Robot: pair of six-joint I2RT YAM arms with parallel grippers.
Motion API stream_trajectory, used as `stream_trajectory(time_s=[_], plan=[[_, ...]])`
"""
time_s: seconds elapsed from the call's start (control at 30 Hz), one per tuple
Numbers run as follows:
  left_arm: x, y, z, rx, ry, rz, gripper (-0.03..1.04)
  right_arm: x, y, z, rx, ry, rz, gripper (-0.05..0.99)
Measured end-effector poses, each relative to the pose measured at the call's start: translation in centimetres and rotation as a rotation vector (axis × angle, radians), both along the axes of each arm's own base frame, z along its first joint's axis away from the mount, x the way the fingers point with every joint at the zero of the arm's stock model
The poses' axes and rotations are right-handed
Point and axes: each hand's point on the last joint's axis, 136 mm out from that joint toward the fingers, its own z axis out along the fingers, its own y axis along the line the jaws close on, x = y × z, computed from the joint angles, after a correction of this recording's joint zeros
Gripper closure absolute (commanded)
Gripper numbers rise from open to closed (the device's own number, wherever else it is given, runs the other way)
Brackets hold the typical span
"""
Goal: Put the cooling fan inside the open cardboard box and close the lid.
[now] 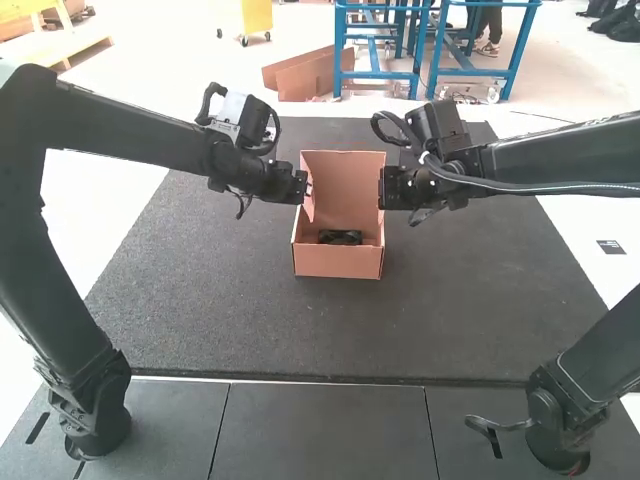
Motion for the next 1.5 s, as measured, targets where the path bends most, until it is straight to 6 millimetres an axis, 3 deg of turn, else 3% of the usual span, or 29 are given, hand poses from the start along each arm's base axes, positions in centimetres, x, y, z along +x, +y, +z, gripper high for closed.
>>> stream_trajectory(time_s=[0.27, 0.9, 0.93, 0.97, 1.0, 1.03, 1.07, 1.2, 1.33, 1.5], plan=[[-1.6, 0.6, -1.6, 0.027, 0.063, -0.004, 0.04, -1.1, 0.6, -1.1, -0.015, 0.023, 0.027, 0.95], [-4.6, 1.8, -1.6, 0.040, 0.086, -0.018, 0.04, -3.7, -0.1, -4.9, -0.100, 0.086, 0.074, 0.95], [-4.8, 1.9, -1.5, 0.042, 0.089, -0.018, 0.04, -3.8, -0.2, -5.0, -0.105, 0.087, 0.075, 0.91], [-5.1, 2.1, -1.6, 0.046, 0.095, -0.019, 0.04, -3.8, -0.2, -5.1, -0.108, 0.089, 0.076, 0.69], [-5.5, 2.2, -1.8, 0.052, 0.104, -0.021, 0.04, -3.9, -0.2, -5.1, -0.109, 0.089, 0.077, 0.34], [-5.8, 2.4, -1.9, 0.057, 0.114, -0.022, 0.04, -3.9, -0.2, -5.2, -0.111, 0.093, 0.077, 0.08], [-6.2, 2.6, -2.1, 0.064, 0.125, -0.024, 0.04, -4.0, -0.3, -5.3, -0.113, 0.098, 0.076, 0.01], [-7.3, 3.1, -2.4, 0.087, 0.157, -0.032, 0.04, -4.1, -0.2, -4.4, -0.094, 0.088, 0.077, 0.01], [-8.1, 3.8, -2.8, 0.123, 0.185, -0.031, 0.04, -3.6, 0.3, -2.0, -0.066, 0.072, 0.076, 0.01], [-6.1, 6.1, -1.7, 0.157, 0.121, 0.047, 0.04, -2.2, -0.1, 2.8, -0.014, -0.013, 0.052, 0.01]])
